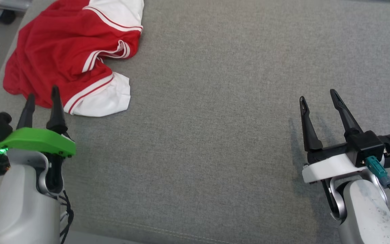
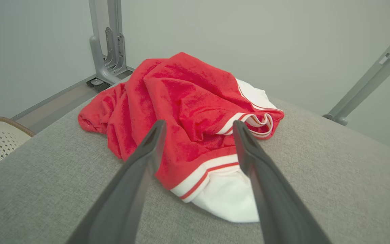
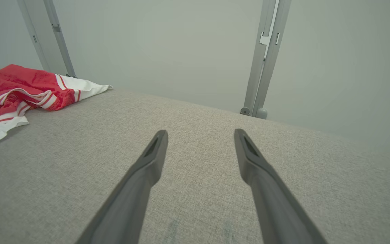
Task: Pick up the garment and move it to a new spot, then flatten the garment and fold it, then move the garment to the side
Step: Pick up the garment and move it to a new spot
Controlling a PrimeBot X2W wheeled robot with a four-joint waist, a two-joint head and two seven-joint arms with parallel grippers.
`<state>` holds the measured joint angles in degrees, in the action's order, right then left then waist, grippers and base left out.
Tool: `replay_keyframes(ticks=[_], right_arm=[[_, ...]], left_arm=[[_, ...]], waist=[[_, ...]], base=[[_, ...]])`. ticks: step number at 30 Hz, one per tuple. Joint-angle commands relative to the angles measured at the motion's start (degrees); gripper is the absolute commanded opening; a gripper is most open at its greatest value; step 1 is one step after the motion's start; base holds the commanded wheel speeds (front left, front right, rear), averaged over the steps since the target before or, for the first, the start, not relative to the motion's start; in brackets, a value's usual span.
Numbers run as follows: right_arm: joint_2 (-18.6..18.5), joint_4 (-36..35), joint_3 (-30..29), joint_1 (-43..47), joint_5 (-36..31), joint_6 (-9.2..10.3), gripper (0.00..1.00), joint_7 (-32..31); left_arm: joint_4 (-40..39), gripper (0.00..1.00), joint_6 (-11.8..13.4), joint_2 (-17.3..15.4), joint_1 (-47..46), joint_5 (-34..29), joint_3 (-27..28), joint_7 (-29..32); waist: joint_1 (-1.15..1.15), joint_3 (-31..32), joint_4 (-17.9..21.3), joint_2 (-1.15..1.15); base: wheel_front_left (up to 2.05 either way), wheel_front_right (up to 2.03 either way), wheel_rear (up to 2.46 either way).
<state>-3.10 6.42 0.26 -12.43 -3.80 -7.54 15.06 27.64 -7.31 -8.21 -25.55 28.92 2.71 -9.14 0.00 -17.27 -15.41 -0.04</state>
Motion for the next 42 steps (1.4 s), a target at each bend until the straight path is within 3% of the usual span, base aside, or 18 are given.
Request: replay_keyframes(ticks=[1,13,14,15,16,17,24,32,36,42], right_arm=[[-0.45,-0.62,-0.04,-1.36,-0.46,0.1,1.0,0.17],[-0.71,-3.81,-0.35,-3.25,-0.64,0.1,1.0,0.17],[-0.64,-4.05,-0.58,-3.28,-0.48,0.1,1.0,0.17],[-0.59,-4.14,-0.69,-3.27,-0.43,0.1,1.0,0.17],[-0.55,-4.16,-0.81,-3.21,-0.35,0.1,1.0,0.17],[-0.54,-4.11,-0.89,-3.08,-0.26,0.1,1.0,0.17],[-0.16,-2.84,-1.09,-1.24,0.93,0.1,1.0,0.17],[0.19,-0.15,1.19,2.45,6.11,0.1,1.0,0.17],[0.19,0.55,2.1,4.09,8.31,0.1,1.0,0.17],[0.18,0.7,2.03,5.39,9.89,0.1,1.0,0.17]], left_arm=[[2.21,1.0,-0.22,-1.12,-3.29,0.97,-0.24,0.67],[25.57,1.0,-0.24,-6.05,-17.91,8.89,-1.15,3.06],[26.78,0.95,-0.24,-6.07,-18.3,9.39,-1.57,3.09],[27.78,0.55,-0.24,-5.9,-18.51,9.78,-1.88,3.12],[28.52,0.33,-0.24,-5.69,-18.57,10.03,-2.43,3.23],[28.93,0.0,-0.24,-5.81,-18.55,10.28,-3.23,3.18],[23.93,0.0,-0.25,-6.88,-17.3,12.39,-9.73,-0.07],[2.33,0.0,-0.25,-7.04,-11.68,15.13,-22.18,2.49],[-9.57,0.0,0.0,-6.03,-8.53,16.09,-25.82,6.51],[-25.01,0.0,2.39,-4.22,-4.64,17.46,-29.64,12.73]], waist=[[0.0,-9.63,3.06,0.04],[0.0,-13.61,6.8,0.04],[0.0,-13.53,6.99,0.04],[0.0,-13.39,7.14,0.04],[0.0,-13.19,7.24,0.04],[0.0,-12.92,7.3,0.04],[0.0,-8.49,7.38,0.04],[0.0,2.7,10.73,0.04],[0.0,6.5,13.58,0.04],[0.0,8.5,17.05,0.04]], base=[[0.0,0.0,0.0],[0.0,0.0,0.0],[0.0,0.0,0.0],[0.0,0.0,0.0],[0.0,0.0,0.0],[0.0,0.0,0.0],[0.0,0.0,0.0],[0.0,0.0,0.0],[0.0,0.0,0.0],[0.0,0.0,0.0]])
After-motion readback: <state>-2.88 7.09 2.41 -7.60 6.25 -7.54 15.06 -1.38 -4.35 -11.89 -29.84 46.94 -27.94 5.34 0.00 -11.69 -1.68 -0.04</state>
